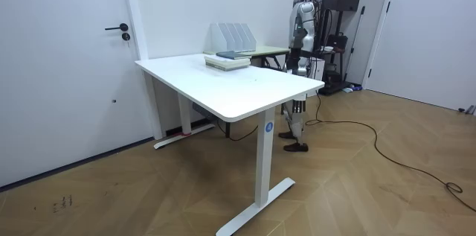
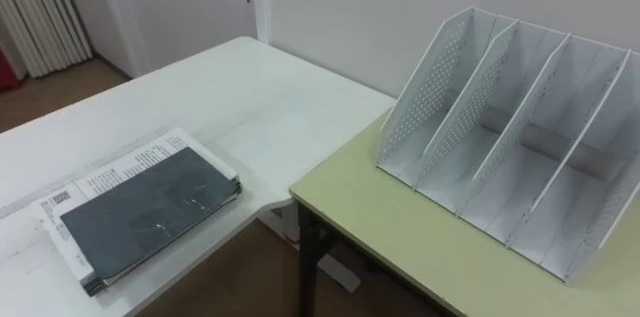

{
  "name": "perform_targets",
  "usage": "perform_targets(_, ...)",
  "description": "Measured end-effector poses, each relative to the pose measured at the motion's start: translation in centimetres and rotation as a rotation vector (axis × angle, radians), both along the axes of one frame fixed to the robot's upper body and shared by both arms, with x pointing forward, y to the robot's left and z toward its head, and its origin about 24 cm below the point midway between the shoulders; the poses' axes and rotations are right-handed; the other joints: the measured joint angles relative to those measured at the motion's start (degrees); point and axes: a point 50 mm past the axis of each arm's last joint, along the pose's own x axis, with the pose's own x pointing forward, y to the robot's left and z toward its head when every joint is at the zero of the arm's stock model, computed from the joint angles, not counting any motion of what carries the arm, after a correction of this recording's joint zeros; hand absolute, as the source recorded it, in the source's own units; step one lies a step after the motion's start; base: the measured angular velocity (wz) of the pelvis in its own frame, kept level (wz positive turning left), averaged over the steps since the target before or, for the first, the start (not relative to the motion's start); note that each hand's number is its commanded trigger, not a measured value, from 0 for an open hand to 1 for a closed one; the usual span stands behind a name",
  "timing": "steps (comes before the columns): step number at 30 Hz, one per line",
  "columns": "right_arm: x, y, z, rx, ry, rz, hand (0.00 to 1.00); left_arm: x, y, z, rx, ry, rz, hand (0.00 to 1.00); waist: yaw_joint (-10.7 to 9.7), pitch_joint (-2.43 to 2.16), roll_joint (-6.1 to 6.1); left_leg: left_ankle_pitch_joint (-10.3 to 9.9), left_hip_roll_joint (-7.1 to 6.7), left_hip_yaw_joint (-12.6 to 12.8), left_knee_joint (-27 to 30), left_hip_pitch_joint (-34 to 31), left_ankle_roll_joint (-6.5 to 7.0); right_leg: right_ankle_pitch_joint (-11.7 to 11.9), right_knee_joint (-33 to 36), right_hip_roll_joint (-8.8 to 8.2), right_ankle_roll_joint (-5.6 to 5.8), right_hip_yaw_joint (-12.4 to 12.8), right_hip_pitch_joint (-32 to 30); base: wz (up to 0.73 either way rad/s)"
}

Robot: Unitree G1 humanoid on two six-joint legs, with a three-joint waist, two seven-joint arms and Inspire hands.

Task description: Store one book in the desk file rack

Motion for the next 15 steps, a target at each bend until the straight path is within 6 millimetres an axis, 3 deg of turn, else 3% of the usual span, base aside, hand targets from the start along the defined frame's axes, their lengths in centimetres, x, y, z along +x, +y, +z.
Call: perform_targets(15,0.07,0.02,-0.01,0.004,-0.003,-0.002,0.0,0.14,0.04,0.0,0.001,-0.003,-0.01,0.0,0.52,-0.04,-0.01,0.0,0.01,0.27,0.0,0.21,0.0,0.01,0.07,0.06,-0.01,0.43,0.04,-0.01)
